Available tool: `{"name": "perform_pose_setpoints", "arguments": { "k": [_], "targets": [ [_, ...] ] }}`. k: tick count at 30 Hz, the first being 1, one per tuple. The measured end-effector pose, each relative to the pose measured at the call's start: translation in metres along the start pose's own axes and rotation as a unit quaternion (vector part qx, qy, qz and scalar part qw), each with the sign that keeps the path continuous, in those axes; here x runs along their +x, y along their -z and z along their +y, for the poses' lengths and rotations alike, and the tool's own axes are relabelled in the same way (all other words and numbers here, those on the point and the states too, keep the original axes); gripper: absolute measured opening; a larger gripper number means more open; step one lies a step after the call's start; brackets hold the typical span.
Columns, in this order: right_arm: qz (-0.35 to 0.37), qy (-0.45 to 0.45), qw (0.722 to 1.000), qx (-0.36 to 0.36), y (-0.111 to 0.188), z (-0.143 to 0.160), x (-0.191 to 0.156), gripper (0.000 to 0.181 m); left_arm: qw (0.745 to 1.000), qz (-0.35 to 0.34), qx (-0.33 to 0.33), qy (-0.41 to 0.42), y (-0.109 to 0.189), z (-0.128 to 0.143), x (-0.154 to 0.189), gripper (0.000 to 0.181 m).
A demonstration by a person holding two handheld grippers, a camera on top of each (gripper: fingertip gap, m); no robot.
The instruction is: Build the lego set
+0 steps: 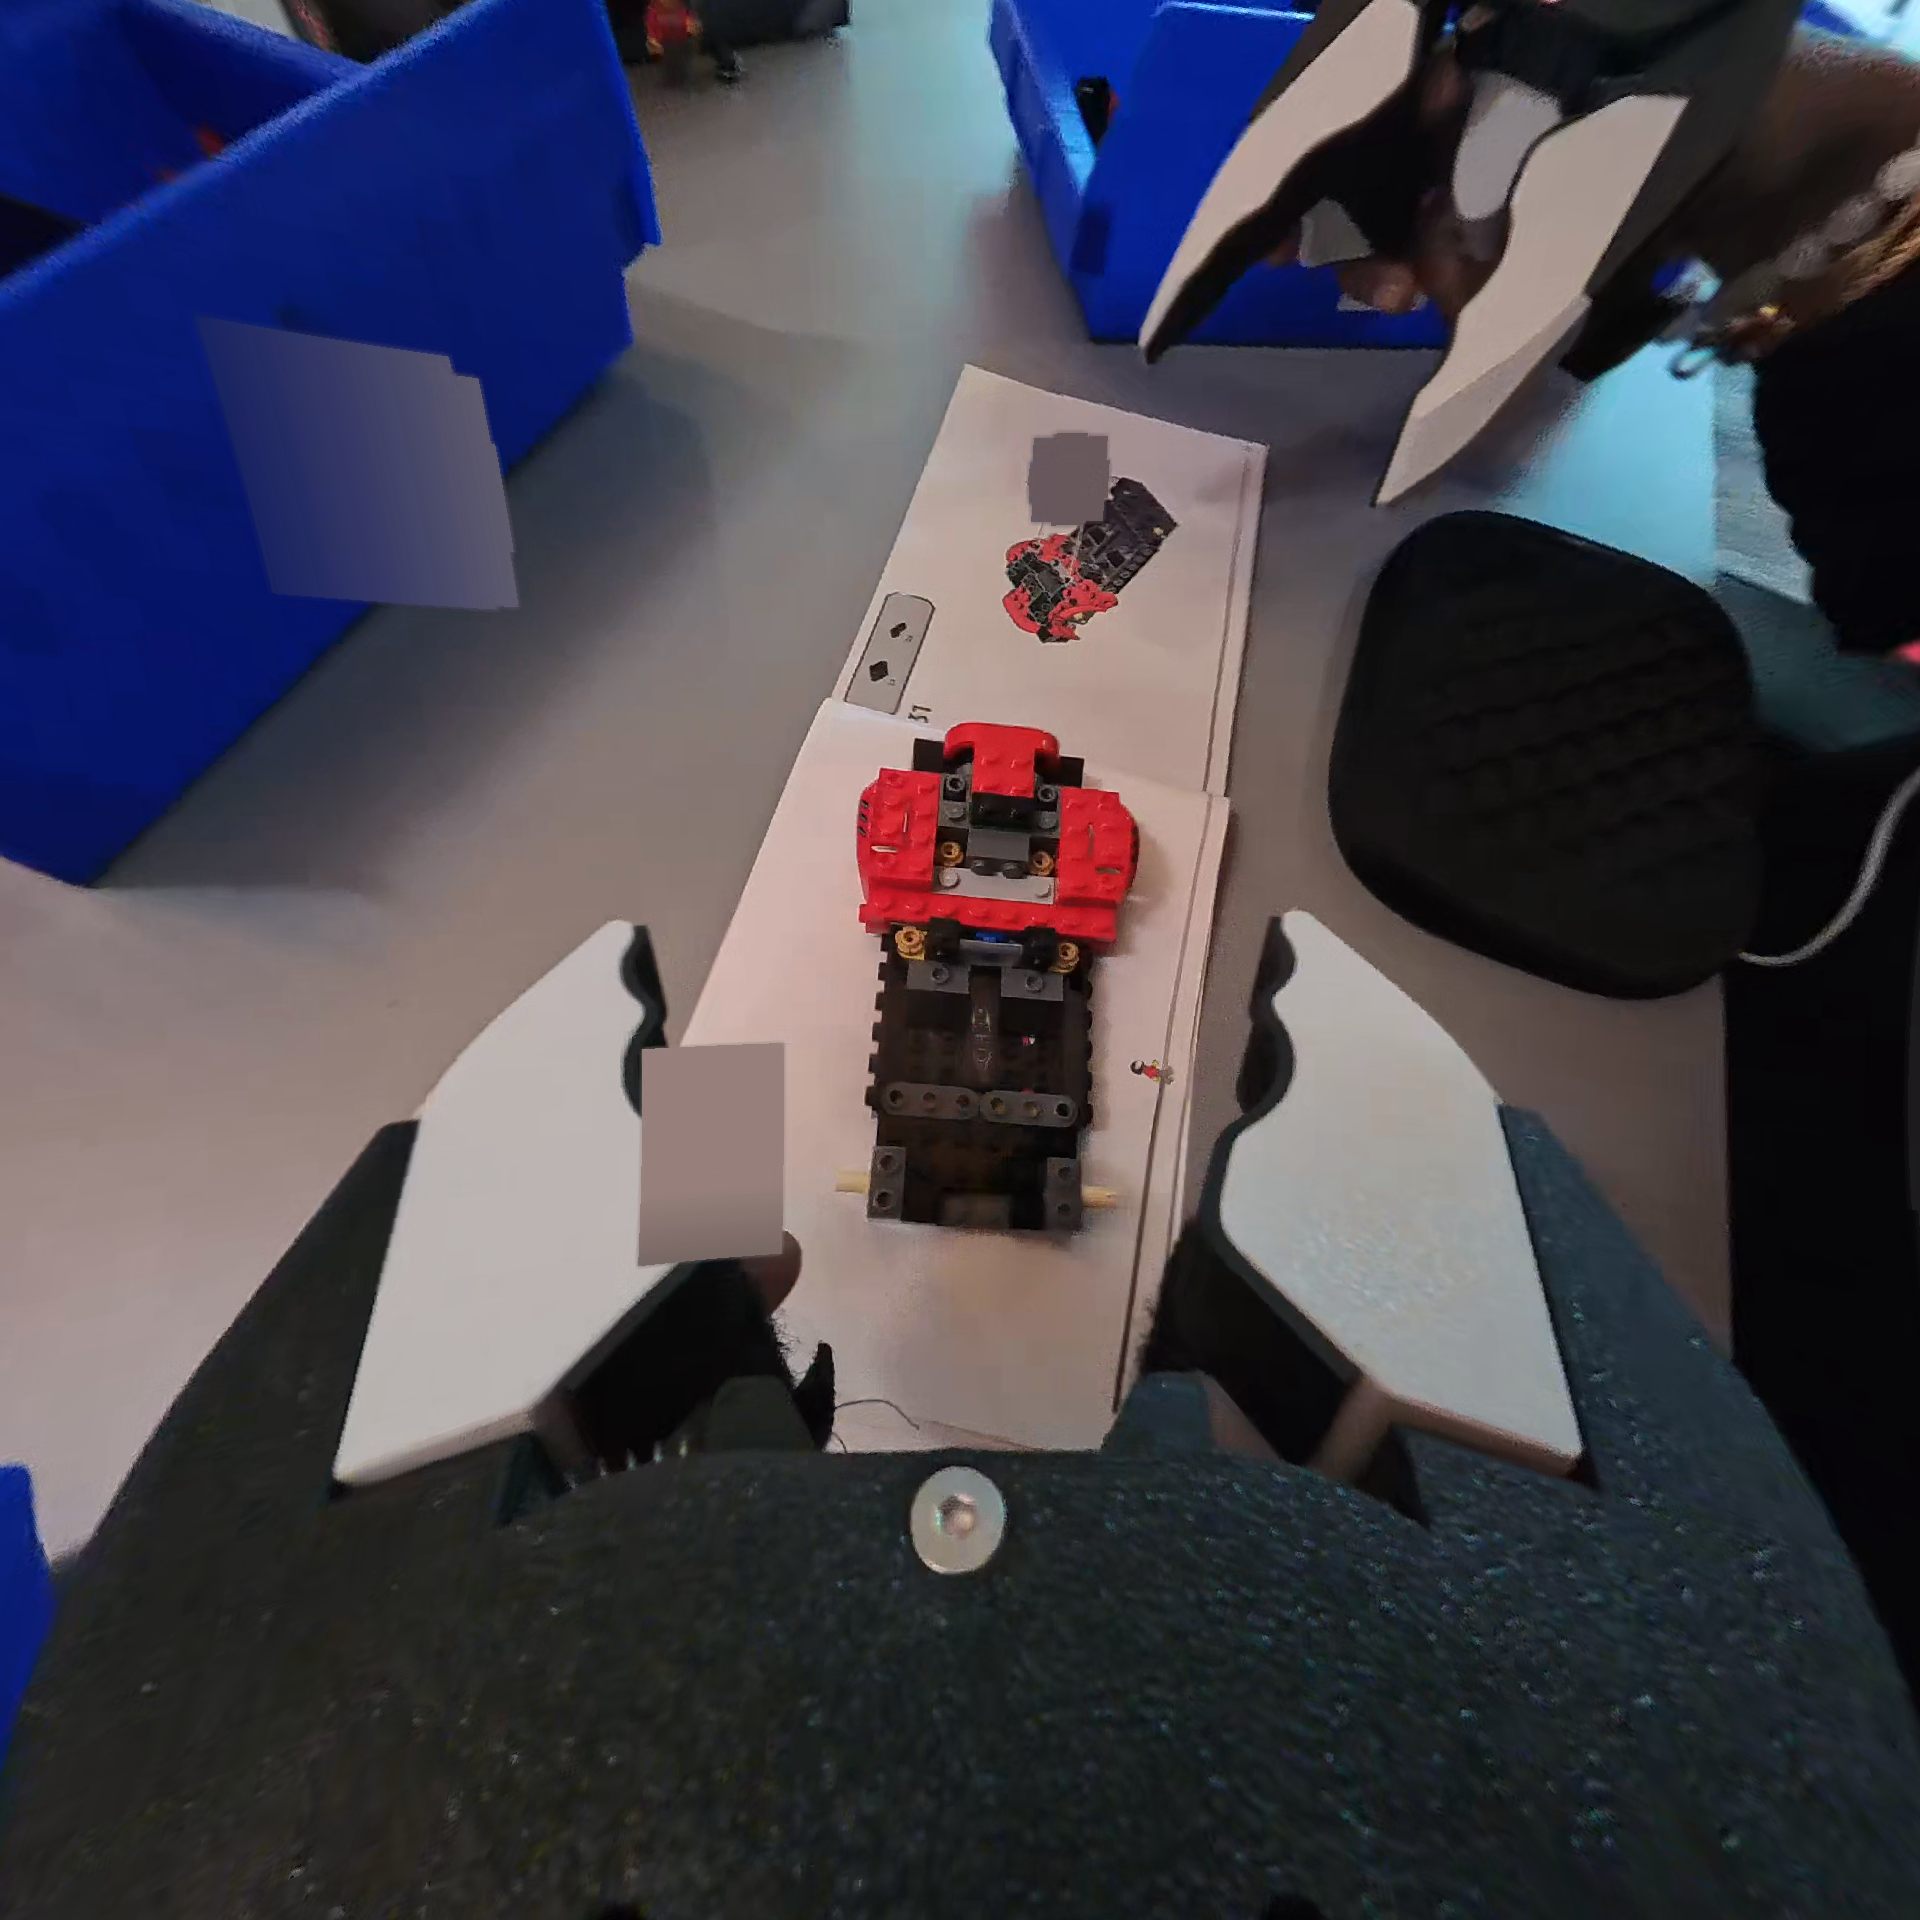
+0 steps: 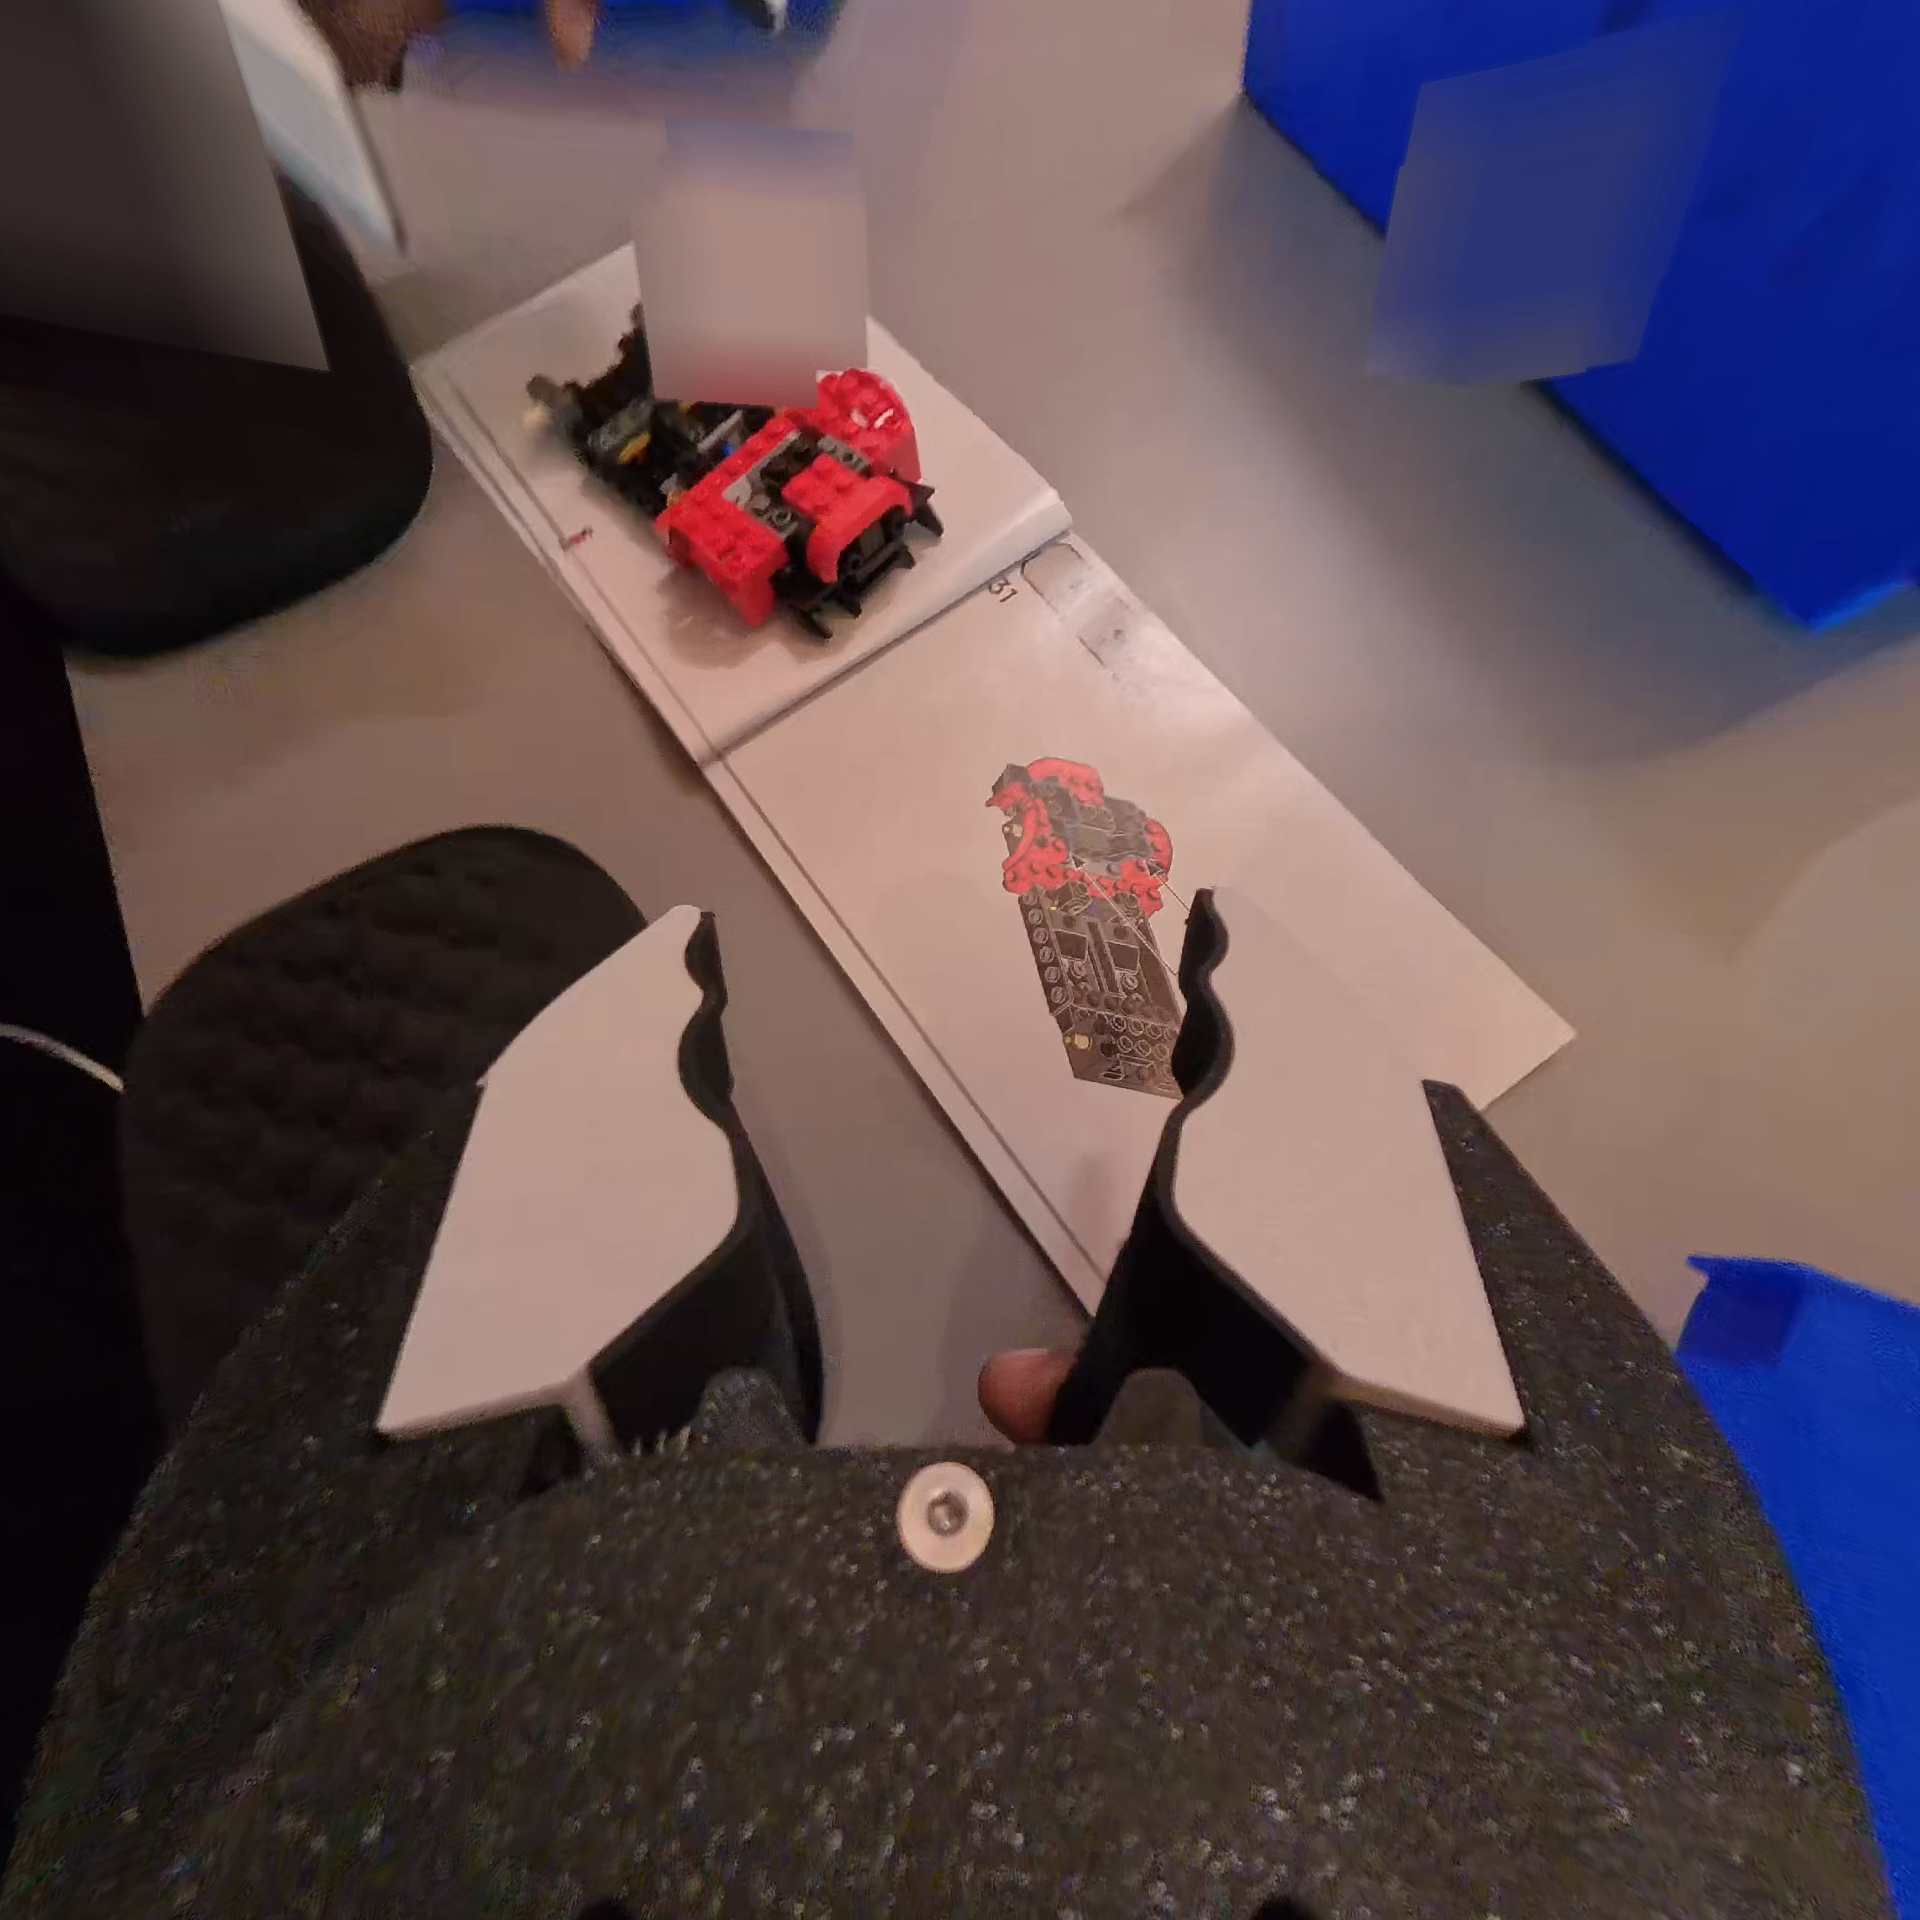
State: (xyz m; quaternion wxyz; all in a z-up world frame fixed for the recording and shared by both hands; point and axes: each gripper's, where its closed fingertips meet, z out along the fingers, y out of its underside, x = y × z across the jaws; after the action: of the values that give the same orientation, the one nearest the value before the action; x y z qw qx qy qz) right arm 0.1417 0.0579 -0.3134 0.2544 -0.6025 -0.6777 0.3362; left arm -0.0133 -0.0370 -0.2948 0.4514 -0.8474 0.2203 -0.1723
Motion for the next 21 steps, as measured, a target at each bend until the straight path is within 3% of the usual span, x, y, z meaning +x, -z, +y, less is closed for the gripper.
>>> {"name": "perform_pose_setpoints", "arguments": {
  "k": [2, 5, 7, 8, 9, 10, 12, 16, 18, 21],
  "targets": [
    [0.024, -0.038, 0.998, 0.031, 0.001, -0.006, 0.003, 0.081, 1.0, -0.028, 0.01, -0.004, -0.001, 0.002, 0.004, 0.111],
    [0.04, -0.096, 0.988, 0.115, -0.001, -0.025, 0.002, 0.073, 0.996, -0.062, 0.06, 0.0, -0.002, -0.002, 0.009, 0.086],
    [0.047, -0.115, 0.98, 0.156, -0.003, -0.032, 0.004, 0.058, 0.991, -0.089, 0.104, -0.006, 0.0, -0.006, 0.007, 0.035],
    [0.051, -0.105, 0.978, 0.172, -0.003, -0.033, 0.003, 0.035, 0.987, -0.103, 0.123, -0.016, 0.002, -0.008, 0.006, 0.003],
    [0.054, -0.082, 0.977, 0.19, -0.004, -0.035, 0.001, 0.002, 0.984, -0.116, 0.134, -0.032, 0.004, -0.008, 0.004, 0.0],
    [0.071, -0.057, 0.974, 0.206, -0.004, -0.035, 0.002, 0.0, 0.981, -0.134, 0.132, -0.049, 0.004, -0.006, 0.001, 0.0],
    [0.112, -0.029, 0.972, 0.205, -0.006, -0.028, 0.008, 0.0, 0.977, -0.163, 0.11, -0.079, 0.003, 0.0, -0.005, 0.0],
    [0.09, -0.028, 0.972, 0.217, -0.012, -0.025, 0.002, 0.0, 0.979, -0.141, 0.126, -0.069, -0.002, 0.002, -0.001, 0.003],
    [0.087, -0.036, 0.97, 0.226, -0.012, -0.026, 0.005, 0.013, 0.981, -0.123, 0.135, -0.059, -0.006, 0.003, 0.002, 0.014],
    [0.074, -0.049, 0.971, 0.221, -0.016, -0.024, 0.006, 0.03, 0.982, -0.122, 0.137, -0.049, -0.008, 0.003, 0.001, 0.047]
  ]
}}
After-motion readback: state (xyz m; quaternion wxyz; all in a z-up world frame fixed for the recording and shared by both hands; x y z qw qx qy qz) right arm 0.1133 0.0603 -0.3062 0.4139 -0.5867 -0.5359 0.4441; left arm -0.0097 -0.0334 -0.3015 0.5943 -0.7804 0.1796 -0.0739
